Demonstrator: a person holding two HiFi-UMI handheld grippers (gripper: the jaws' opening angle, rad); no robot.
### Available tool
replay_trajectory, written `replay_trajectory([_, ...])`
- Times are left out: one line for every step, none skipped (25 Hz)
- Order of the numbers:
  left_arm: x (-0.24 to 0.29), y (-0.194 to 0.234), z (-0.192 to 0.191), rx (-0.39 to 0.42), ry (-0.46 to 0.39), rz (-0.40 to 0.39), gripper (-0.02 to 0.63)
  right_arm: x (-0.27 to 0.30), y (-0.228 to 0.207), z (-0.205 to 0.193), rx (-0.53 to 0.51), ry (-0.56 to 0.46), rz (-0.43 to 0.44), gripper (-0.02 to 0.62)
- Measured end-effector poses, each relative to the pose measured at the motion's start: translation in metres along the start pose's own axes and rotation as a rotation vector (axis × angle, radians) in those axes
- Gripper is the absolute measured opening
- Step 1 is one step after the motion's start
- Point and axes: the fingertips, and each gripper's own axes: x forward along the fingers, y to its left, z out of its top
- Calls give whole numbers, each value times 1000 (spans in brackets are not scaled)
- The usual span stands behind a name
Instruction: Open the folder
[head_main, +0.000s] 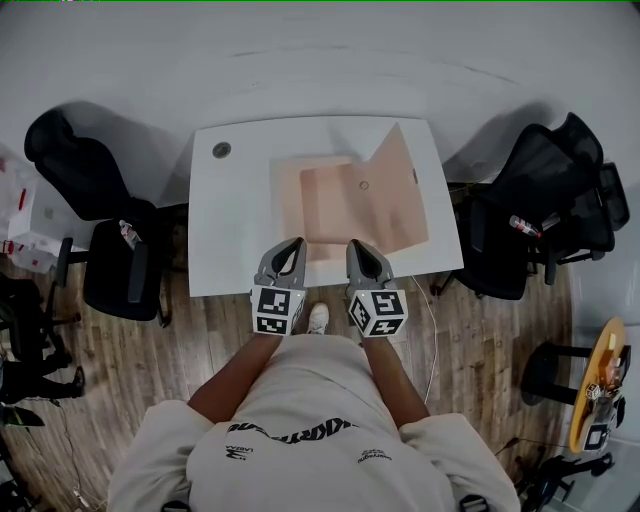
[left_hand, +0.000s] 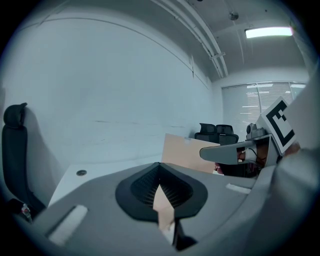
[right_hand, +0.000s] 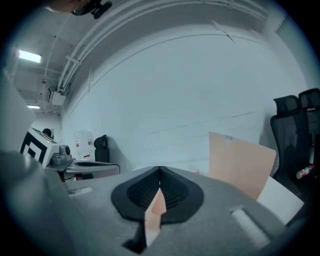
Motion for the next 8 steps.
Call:
replay_trajectory([0,0,0,-3,4,1,-2,-1,0,0,0,1,3,2])
replay_trajectory([-1,0,-1,-5,7,2,-2,-1,0,-1,-2,2,5,2])
replay_trajectory([-2,0,0,-7,6,4,-2,-2,1,-1,-6,1,7,2])
replay_trajectory([-2,1,0,-9,5,6,-2,-2,1,0,-9,0,8,2])
replay_trajectory([-2,1,1,-9,3,7,-2,-1,2,0,-11,-2,9,2])
replay_trajectory([-2,2,2,-8,3,8,-2,-1,2,1,-13,-4,10,2])
replay_trajectory([-1,1,2,-6,3,8,-2,0,2,2,-13,-6,11,2])
replay_trajectory([-1,1,2,-5,3,8,-2,0,2,3,-14,-8,12,2])
